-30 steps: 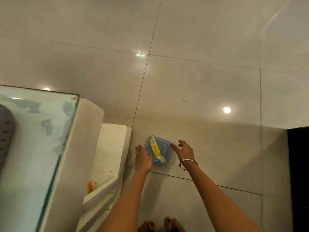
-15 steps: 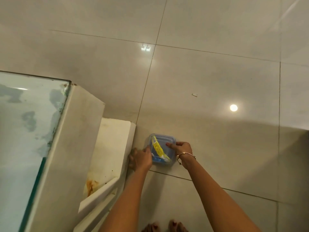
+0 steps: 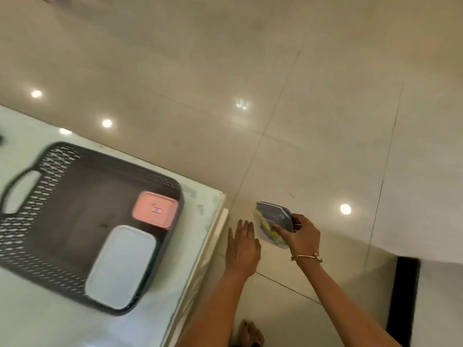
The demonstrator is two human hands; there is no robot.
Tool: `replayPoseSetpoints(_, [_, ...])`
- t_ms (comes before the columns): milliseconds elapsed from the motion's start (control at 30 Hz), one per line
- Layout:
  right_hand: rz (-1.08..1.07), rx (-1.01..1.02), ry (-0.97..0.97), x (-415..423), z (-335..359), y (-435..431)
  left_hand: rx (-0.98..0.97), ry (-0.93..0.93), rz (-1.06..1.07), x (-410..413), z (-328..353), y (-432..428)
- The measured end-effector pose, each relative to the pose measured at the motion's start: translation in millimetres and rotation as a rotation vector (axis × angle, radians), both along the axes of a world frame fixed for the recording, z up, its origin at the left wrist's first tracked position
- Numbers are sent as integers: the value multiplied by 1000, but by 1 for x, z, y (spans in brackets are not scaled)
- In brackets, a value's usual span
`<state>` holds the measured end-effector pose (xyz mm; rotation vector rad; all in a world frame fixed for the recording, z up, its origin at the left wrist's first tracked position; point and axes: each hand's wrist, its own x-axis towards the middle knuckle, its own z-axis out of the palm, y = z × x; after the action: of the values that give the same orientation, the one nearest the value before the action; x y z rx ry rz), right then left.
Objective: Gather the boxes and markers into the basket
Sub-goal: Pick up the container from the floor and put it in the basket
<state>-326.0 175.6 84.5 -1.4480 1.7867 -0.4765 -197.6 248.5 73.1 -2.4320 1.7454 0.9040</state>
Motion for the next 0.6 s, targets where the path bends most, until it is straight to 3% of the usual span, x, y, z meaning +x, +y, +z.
replayPoseSetpoints(133, [133,-200,61,24,116,-25,-147,-66,-81,20,111,-23])
replayPoseSetpoints(333, [332,-427,31,87,232,-18,-268,-291,48,96,242,-18])
replayPoseSetpoints(600, [831,-827,138,231,269,74,-222,-404,356,245,274,112])
